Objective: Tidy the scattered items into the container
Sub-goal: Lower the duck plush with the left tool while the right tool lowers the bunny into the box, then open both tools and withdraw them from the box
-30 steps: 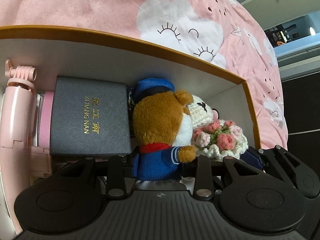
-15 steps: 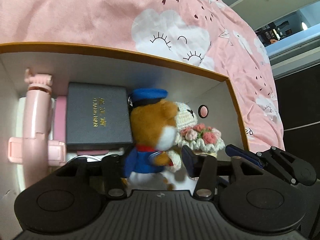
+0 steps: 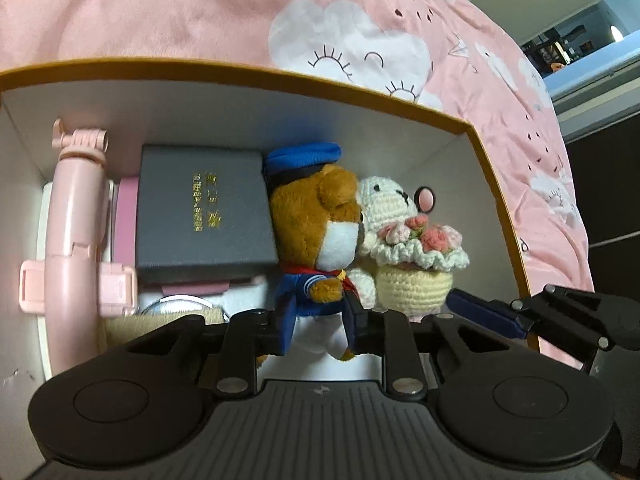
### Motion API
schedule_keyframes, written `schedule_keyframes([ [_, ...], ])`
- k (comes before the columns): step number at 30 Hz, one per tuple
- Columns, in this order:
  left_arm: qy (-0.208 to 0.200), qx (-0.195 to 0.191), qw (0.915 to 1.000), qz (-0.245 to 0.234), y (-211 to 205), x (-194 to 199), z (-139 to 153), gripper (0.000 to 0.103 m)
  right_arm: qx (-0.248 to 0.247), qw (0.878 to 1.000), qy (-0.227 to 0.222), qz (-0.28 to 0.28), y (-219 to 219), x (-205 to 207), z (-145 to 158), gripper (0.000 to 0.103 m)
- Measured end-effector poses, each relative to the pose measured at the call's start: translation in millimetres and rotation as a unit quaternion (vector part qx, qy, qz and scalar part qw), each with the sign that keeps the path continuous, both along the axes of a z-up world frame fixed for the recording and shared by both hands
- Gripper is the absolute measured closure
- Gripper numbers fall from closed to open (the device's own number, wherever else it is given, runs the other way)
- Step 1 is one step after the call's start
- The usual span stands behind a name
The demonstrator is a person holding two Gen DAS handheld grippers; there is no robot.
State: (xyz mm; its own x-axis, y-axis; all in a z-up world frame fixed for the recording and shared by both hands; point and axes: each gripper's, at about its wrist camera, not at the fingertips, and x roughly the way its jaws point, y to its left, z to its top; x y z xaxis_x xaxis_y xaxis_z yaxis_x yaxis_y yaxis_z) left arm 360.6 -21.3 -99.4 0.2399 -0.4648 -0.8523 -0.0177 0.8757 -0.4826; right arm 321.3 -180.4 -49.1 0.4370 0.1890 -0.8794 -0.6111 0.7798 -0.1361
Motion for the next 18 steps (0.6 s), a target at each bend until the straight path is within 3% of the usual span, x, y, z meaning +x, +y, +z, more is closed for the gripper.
schedule_keyframes([
  [10, 0.008, -0.007, 0.9995, 0.029, 0, 9, -11, 0.075, -0.009, 1.000, -0.005, -0.008, 2, 9, -10, 0.087],
  [18, -0.008, 0.024, 0.9995, 0.017, -1, -4, 3, 0.075, 0.016, 1.000, -0.002, -0.018, -3, 0, 1, 0.085],
])
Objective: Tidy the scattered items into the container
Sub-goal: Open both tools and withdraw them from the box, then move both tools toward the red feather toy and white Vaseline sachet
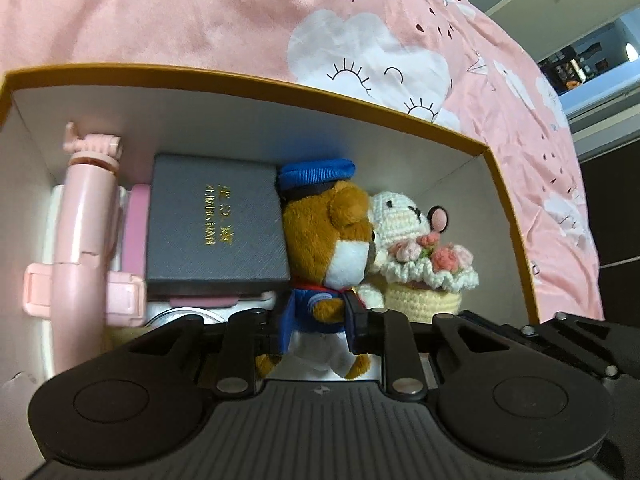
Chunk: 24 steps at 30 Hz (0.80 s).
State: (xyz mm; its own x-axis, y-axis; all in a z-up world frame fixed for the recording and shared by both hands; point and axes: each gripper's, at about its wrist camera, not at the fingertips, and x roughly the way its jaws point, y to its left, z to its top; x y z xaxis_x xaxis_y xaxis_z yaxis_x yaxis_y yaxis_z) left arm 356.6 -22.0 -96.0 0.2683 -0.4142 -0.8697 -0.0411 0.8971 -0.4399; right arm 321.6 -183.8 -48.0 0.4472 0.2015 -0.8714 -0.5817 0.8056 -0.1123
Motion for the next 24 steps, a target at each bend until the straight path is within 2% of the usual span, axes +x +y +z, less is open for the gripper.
schedule_keyframes([
  [7, -0.030, 0.035, 0.9988, -0.019, -3, -28, 35, 0.075, 0.009, 1.000, -0.020, -0.004, -2, -25, 25, 0.085],
  [13, -0.079, 0.069, 0.9940, -0.032, 2, -69, 69, 0.075, 0.032, 0.999, -0.038, -0.011, -4, -53, 48, 0.084],
  [16, -0.111, 0.085, 0.9897, -0.032, 7, -97, 86, 0.075, 0.059, 0.997, -0.048, -0.025, -8, -71, 60, 0.079],
  [19, -0.137, 0.100, 0.9849, -0.036, 12, -125, 98, 0.075, 0.083, 0.994, -0.063, -0.035, -11, -94, 67, 0.078],
  [24, -0.189, 0.128, 0.9720, -0.056, 19, -175, 116, 0.074, 0.108, 0.989, -0.090, -0.049, -15, -138, 71, 0.071],
])
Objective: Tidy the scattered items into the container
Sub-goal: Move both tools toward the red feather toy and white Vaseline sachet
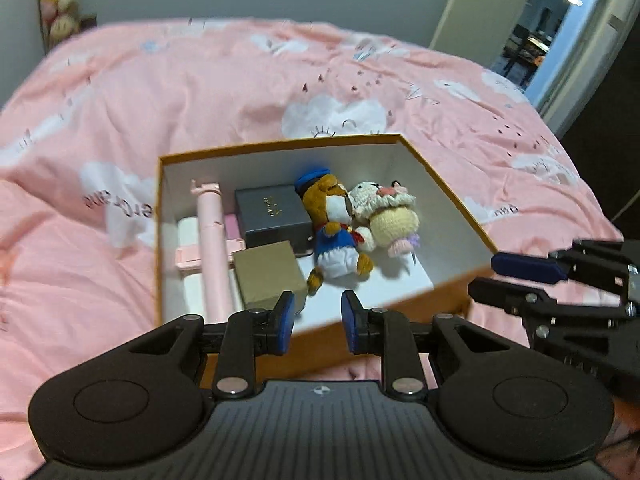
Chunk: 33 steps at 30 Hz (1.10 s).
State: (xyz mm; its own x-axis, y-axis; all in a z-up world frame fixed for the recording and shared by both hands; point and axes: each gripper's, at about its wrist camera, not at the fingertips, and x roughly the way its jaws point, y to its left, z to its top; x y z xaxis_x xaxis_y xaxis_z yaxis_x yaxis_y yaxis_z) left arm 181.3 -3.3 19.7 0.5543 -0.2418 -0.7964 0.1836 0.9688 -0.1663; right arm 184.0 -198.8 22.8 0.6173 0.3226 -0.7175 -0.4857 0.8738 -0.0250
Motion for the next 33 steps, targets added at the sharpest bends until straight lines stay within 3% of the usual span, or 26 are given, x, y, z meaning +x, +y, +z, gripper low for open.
schedule_keyframes([
  [8, -0.029, 0.007, 0.9996, 0.003, 10, -78, -15, 0.074, 0.065, 0.997, 0.017, -0.043, -24, -64, -19, 0.071],
  [12, -0.016, 0.033, 0.9993, -0.003, 5, -106, -32, 0.074, 0.074, 0.996, 0.025, -0.044, -31, -94, -34, 0.069],
  [23, 0.043, 0.064, 0.9966, -0.028, -10, -153, -73, 0.074, -0.008, 0.997, 0.070, 0.039, 9, -158, -87, 0.069],
  [31, 0.091, 0.074, 0.9923, -0.039, -15, -161, -96, 0.074, -0.102, 0.990, 0.050, 0.083, 32, -175, -113, 0.068],
  [33, 0.102, 0.073, 0.9914, -0.037, -14, -161, -100, 0.074, -0.114, 0.988, 0.055, 0.088, 34, -175, -121, 0.064],
])
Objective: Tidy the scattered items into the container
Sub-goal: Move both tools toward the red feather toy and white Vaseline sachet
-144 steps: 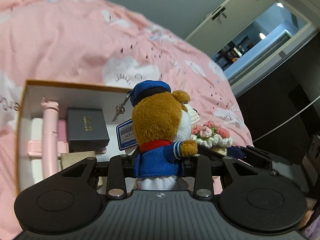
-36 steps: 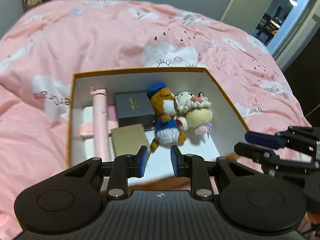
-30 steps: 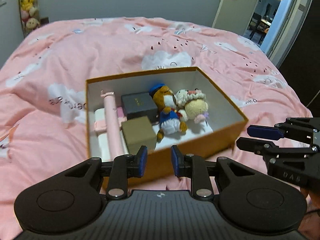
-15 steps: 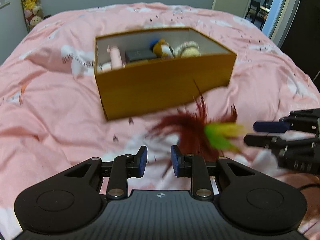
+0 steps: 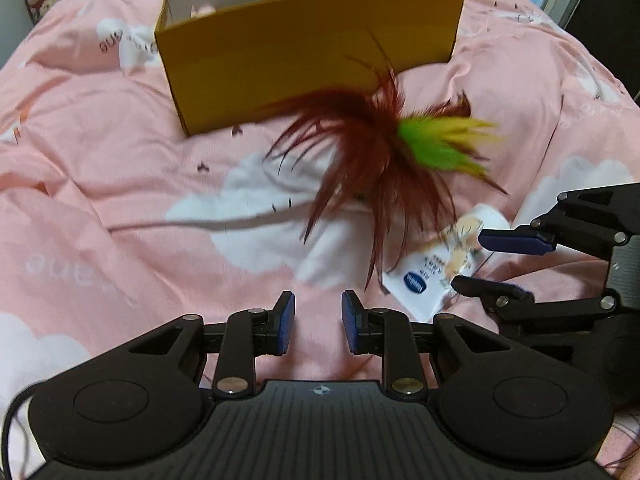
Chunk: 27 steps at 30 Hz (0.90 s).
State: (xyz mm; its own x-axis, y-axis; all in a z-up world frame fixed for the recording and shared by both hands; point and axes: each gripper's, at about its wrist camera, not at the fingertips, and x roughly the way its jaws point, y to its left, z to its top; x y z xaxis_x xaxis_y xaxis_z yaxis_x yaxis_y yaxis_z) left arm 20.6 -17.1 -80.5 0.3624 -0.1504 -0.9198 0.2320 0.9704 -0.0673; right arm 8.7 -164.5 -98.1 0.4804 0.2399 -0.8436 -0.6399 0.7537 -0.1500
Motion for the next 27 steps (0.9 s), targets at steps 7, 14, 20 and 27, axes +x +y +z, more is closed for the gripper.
schedule_keyframes([
  [7, 0.017, 0.005, 0.9998, -0.001, 0, 1, -7, 0.074, -0.030, 0.999, 0.005, 0.010, 5, 1, -15, 0.054],
  [14, 0.026, 0.005, 0.9997, 0.000, 1, 2, -12, 0.074, -0.080, 0.995, -0.047, 0.042, 24, 7, -14, 0.054],
  [20, 0.031, 0.004, 0.9995, 0.005, 3, 4, -15, 0.074, -0.094, 0.993, -0.029, 0.063, 31, 9, -27, 0.055],
  [27, 0.038, 0.002, 0.9992, 0.009, 6, 8, -15, 0.073, -0.121, 0.987, -0.030, 0.102, 34, -7, -35, 0.052],
])
